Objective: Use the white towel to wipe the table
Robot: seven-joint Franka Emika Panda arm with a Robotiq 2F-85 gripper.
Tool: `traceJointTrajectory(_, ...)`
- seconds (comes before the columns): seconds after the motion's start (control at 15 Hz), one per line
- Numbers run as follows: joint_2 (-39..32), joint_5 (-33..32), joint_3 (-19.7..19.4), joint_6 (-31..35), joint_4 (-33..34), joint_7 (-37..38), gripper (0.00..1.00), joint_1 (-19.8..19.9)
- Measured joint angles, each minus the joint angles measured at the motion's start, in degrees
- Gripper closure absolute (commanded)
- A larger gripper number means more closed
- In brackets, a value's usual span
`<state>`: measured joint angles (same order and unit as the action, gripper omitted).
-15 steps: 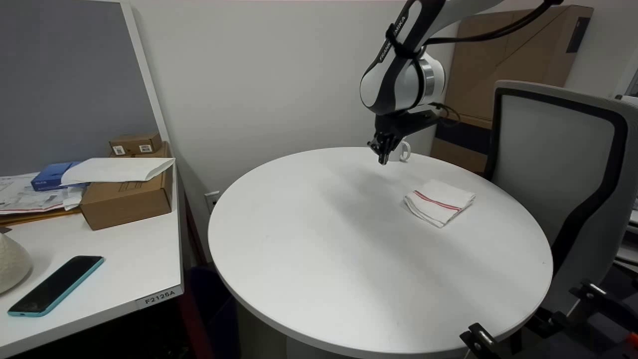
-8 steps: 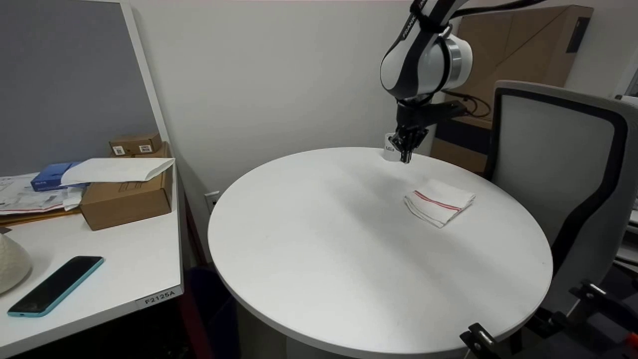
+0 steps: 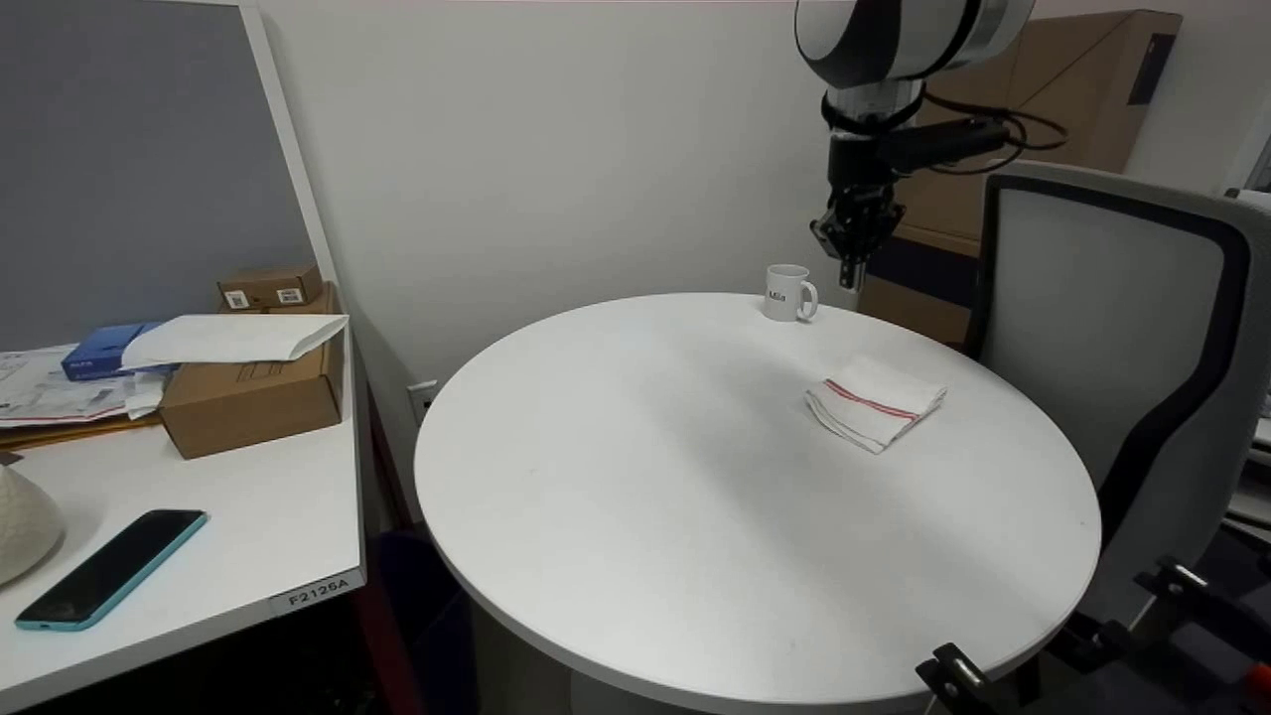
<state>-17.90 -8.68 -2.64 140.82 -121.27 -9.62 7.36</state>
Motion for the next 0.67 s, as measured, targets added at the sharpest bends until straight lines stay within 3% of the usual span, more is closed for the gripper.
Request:
traceJointTrajectory(0.2,6.48,-1.07,0.13,-0.35,-7.31,2.76,1.0,-2.47)
traceJointTrajectory(0.27,8.38,-1.09,0.36,-0.34,-9.23,3.88,0.78,-3.39)
traceJointTrajectory(0.67,18.45,-0.91,2.46,-2.33,-15.32,11.34,0.38,-7.05)
